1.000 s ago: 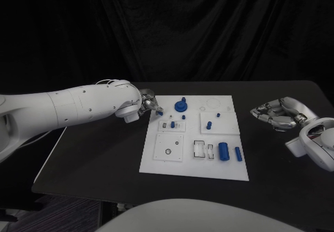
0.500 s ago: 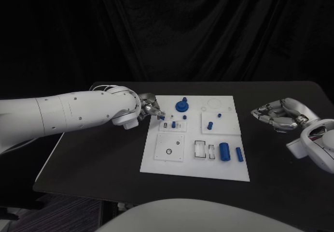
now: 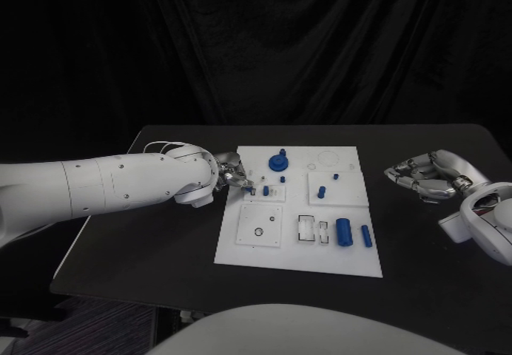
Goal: Assemble the parts on the task board
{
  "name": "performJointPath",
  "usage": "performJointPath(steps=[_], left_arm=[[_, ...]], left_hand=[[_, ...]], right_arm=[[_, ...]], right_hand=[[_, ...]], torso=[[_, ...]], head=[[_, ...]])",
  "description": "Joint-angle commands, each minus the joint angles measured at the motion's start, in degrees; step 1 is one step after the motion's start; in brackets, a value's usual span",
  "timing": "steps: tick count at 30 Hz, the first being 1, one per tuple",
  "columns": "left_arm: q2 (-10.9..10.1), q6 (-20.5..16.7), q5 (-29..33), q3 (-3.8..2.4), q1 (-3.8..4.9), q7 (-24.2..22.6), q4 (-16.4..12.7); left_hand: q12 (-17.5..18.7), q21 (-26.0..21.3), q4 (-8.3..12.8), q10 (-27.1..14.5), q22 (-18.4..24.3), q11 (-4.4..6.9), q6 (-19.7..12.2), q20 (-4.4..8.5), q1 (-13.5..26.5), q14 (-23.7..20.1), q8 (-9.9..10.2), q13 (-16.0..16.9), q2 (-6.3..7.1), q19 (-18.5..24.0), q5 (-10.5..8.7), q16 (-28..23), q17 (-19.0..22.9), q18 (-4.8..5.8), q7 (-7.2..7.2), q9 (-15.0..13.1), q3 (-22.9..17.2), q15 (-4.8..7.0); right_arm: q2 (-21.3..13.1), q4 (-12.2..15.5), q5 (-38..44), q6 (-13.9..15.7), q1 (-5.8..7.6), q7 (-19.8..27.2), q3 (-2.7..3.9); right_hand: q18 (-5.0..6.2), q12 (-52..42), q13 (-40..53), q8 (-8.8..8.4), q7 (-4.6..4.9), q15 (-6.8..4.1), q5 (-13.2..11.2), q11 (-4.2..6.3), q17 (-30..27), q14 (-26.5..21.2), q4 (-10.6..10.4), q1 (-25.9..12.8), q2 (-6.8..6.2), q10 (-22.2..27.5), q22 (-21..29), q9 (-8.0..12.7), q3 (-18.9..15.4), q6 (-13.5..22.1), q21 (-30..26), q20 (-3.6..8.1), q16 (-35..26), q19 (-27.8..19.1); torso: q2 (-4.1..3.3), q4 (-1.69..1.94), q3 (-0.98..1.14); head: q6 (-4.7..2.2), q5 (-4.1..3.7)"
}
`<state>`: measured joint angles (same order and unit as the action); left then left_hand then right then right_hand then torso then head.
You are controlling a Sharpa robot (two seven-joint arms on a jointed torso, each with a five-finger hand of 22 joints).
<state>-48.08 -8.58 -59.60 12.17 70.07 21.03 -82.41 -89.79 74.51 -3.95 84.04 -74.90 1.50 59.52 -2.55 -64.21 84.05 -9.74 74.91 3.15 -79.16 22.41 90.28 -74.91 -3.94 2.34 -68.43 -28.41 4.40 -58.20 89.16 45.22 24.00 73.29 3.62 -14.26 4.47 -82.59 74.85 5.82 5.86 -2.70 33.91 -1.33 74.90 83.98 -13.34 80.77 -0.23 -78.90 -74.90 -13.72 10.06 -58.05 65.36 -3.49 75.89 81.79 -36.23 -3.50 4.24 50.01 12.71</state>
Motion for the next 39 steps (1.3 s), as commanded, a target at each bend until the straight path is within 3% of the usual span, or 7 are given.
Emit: performJointPath(steps=[1,29,39], left_arm=[[0.26,-1.37,-1.18,-0.05,-0.27,-0.88,0.2],[-0.03,-0.2,-1.21,-0.05,-0.88,-0.11,-1.4],[0.04,0.14,-1.21,-0.05,-0.92,-0.03,-1.45]], left_hand=[[-0.21,-0.3,1.53,5.96,-7.37,0.44,0.18,0.52,0.06,5.95,0.32,15.09,-0.39,0.05,-0.15,-0.28,-15.09,-0.29,-0.39,0.05,-1.79,0.12],[-0.21,-0.69,1.31,5.96,-7.22,0.39,0.2,0.51,0.45,5.95,0.47,15.09,-0.56,0.28,-0.32,-0.28,-15.09,-0.39,-0.32,0.21,-2.1,0.11],[-0.21,-1.07,1.22,5.96,-7.05,0.39,0.31,0.51,0.63,5.95,0.47,15.09,-0.63,0.53,-0.36,-0.28,-15.09,-0.49,-0.32,0.26,-2.22,0.1]], right_arm=[[-0.11,0.13,0.24,0.32,-0.17,-0.05,0.04],[-0.16,-0.07,0.24,0.18,-0.17,-0.69,0.04],[-0.23,-0.11,0.25,-0.04,-0.17,-1.15,0.04]], right_hand=[[0.8,0.29,-0.01,-0.29,0.27,0.12,0.2,-0.08,1.09,1.53,0.15,0.22,-0.12,0.49,-6.55,-0.07,-0.04,-0.01,-0.11,-0.03,-0.33,-0.33],[0.8,0.29,-0.01,-0.29,0.27,0.12,0.2,-0.08,1.09,1.53,0.15,0.22,-0.12,0.49,-6.55,-0.07,-0.04,-0.01,-0.11,-0.03,-0.33,-0.33],[0.79,0.28,0.0,-0.27,0.25,0.13,0.32,-0.07,1.1,1.54,0.07,0.09,-0.12,0.46,-6.56,-0.09,-0.06,-0.04,-0.12,-0.03,-0.31,-0.32]], torso=[[-0.03,0.01,-0.01],[-0.03,-0.02,0.0],[-0.03,-0.01,-0.01]], head=[[-0.01,0.0],[-0.01,0.36],[-0.01,0.14]])
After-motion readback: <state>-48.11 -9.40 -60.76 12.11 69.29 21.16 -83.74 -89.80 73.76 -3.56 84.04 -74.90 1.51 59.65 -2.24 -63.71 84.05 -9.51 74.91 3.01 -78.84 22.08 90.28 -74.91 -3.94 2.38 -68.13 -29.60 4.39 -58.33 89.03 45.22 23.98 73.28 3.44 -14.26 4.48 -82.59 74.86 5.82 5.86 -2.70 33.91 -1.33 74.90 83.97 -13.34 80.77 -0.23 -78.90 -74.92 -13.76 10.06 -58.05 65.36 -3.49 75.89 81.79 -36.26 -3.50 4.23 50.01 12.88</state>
